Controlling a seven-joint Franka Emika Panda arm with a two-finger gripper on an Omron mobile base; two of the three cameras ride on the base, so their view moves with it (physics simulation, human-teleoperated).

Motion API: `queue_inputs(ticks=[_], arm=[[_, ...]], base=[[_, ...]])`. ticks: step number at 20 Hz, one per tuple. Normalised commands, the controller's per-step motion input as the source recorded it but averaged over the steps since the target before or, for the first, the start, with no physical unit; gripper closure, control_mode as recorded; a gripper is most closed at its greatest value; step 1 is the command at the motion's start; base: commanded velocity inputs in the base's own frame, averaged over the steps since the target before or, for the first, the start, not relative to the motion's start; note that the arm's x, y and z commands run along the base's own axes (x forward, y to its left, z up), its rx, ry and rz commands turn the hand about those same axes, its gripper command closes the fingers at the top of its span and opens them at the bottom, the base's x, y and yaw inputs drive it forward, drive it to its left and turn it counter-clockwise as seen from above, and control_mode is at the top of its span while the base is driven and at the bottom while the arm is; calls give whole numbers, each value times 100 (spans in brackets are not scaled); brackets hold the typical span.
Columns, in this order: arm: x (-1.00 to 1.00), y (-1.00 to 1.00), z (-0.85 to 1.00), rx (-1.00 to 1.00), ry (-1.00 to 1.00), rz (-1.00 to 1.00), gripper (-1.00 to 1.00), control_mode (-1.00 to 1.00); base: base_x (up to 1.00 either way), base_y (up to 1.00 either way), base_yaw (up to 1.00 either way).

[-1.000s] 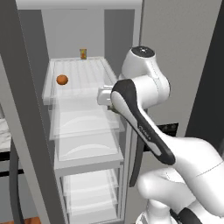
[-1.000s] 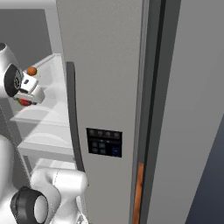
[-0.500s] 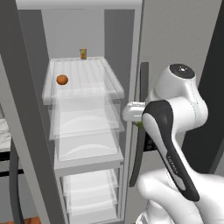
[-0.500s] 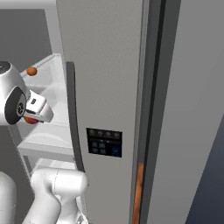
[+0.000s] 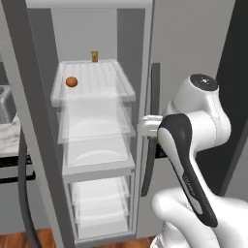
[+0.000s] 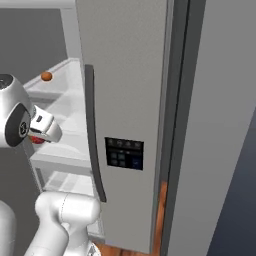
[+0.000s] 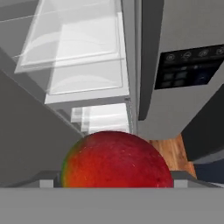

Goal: Pick the tangerine and mango from the fridge and place them on the plate next to the blender to make a fruit smoothie.

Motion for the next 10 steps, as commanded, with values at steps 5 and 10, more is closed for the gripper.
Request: queue_inputs(ticks=[5, 10], arm=[[0, 0, 0, 0, 0, 0, 100, 100], [0, 0, 0, 0, 0, 0, 100, 100]], base=[[-100, -31, 26], [-100, -8, 52]])
